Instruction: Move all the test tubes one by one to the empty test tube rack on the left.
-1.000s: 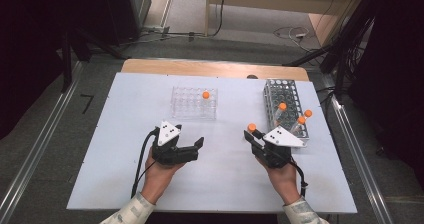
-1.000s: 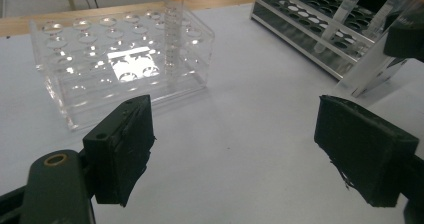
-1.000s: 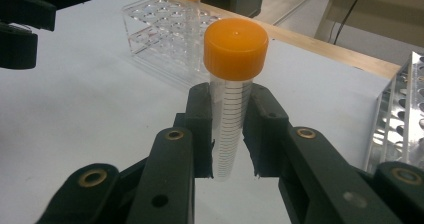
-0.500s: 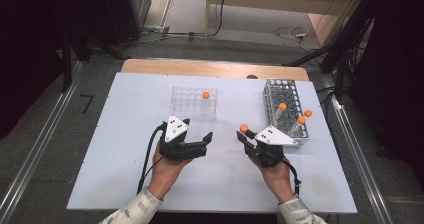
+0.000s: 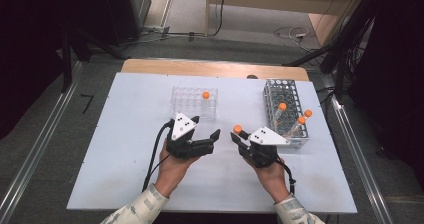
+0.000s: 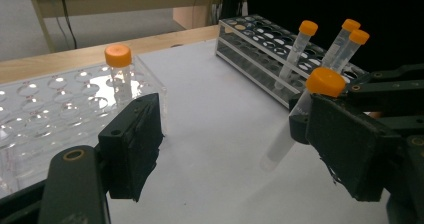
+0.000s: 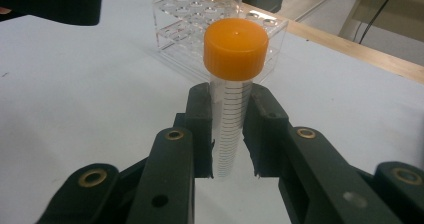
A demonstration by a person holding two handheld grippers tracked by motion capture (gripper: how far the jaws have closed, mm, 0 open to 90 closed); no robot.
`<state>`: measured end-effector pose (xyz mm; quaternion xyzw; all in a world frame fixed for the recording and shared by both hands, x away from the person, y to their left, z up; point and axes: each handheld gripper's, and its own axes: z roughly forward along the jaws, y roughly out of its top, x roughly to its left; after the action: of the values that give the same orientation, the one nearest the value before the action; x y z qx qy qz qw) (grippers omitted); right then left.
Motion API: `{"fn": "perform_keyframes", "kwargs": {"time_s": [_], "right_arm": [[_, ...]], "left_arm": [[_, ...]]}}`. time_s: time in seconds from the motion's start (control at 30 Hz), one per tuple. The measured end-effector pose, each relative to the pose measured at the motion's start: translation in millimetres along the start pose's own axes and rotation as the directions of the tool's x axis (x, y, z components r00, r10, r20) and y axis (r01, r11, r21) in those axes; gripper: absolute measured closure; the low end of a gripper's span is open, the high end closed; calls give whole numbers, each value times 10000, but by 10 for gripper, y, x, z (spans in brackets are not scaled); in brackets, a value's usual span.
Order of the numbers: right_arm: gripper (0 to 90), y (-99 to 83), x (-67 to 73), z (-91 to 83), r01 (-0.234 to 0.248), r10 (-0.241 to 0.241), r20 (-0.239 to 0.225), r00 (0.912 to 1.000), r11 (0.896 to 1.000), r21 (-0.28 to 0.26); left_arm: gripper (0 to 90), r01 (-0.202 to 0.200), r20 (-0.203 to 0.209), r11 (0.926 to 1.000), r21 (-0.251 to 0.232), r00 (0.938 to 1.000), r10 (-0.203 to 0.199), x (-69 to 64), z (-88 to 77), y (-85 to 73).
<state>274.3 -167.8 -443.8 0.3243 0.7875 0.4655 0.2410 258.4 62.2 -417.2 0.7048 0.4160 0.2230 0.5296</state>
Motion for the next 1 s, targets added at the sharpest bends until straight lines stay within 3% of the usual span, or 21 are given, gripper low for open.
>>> {"fn": "perform_keyframes", "kwargs": {"time_s": [0.27,0.67,1.0], "right_arm": [[719,15,54,44,110,-109,-154,9998,9999,28],[719,26,136,84,252,-249,-393,9989,9997,71],[719,30,190,81,348,-341,-550,9979,9993,114]], "left_arm": [[272,-92,223,9999,-67,9997,94,-51,58,19],[376,-369,1005,9993,9,9943,366,-187,173,2],[591,-733,1245,9972,115,9897,714,-258,242,-29]]}}
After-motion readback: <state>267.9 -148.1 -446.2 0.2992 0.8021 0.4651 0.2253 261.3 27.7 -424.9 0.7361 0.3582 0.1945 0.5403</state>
